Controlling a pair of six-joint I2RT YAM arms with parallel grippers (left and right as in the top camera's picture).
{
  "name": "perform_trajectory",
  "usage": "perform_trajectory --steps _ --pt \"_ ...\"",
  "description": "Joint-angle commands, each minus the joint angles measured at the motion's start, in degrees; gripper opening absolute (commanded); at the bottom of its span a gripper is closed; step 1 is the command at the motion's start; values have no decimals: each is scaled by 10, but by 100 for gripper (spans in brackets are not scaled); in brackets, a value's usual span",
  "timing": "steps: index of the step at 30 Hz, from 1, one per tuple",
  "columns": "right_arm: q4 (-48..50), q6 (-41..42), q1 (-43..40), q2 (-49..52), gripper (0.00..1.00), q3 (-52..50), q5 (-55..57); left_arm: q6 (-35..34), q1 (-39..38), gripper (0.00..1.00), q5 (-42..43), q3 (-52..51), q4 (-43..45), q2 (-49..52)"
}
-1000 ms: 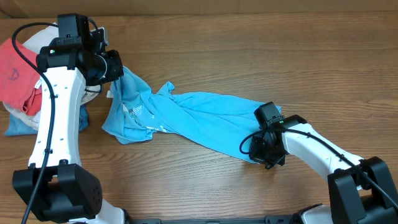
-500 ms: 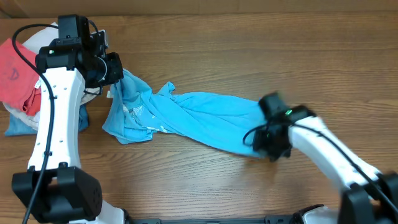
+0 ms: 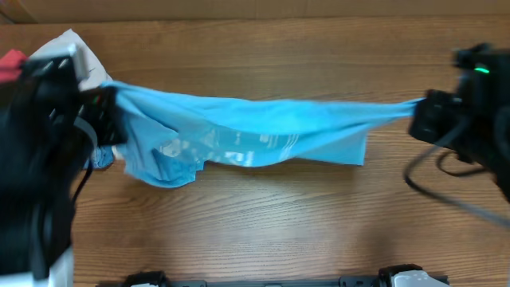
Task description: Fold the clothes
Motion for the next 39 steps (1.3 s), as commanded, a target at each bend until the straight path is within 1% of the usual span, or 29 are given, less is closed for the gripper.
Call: perform_trajectory --steps 1,4,8,11,14,18,21,23,26,28,30,34,37,39 --pt "-14 -17 -3 -12 4 120 43 -2 -2 4 -79 15 0 -78" --pt "-14 -15 -4 -26 4 180 49 -10 -2 4 -104 21 1 -128" --pt "-13 -11 -4 -29 4 218 72 -22 -2 4 -124 26 9 -160" --pt "-13 -11 -4 -20 4 216 97 -22 -2 4 -122 26 11 -151" --pt "-13 -11 -4 10 4 216 114 -22 -2 4 -112 26 13 -118" --pt "-3 -13 -5 86 4 216 122 -21 -2 4 -85 26 40 -36" --pt "29 -20 -15 167 4 216 128 -21 -2 4 -62 26 87 48" --pt "61 -24 -32 223 4 216 128 -21 -2 4 -47 26 139 115" --pt "137 -33 -64 313 4 216 119 -22 -2 4 -17 28 242 221" --pt "194 -33 -87 358 4 217 103 -39 -2 4 -15 41 301 283" --pt "246 -32 -112 379 4 217 74 -71 3 4 -6 81 328 337" --pt "322 -30 -156 372 4 236 28 -80 25 4 46 218 327 400" --pt "327 -31 -183 365 4 288 -3 -79 39 4 53 325 316 416" --pt "306 -31 -200 364 4 336 -24 -76 47 4 65 391 292 416"
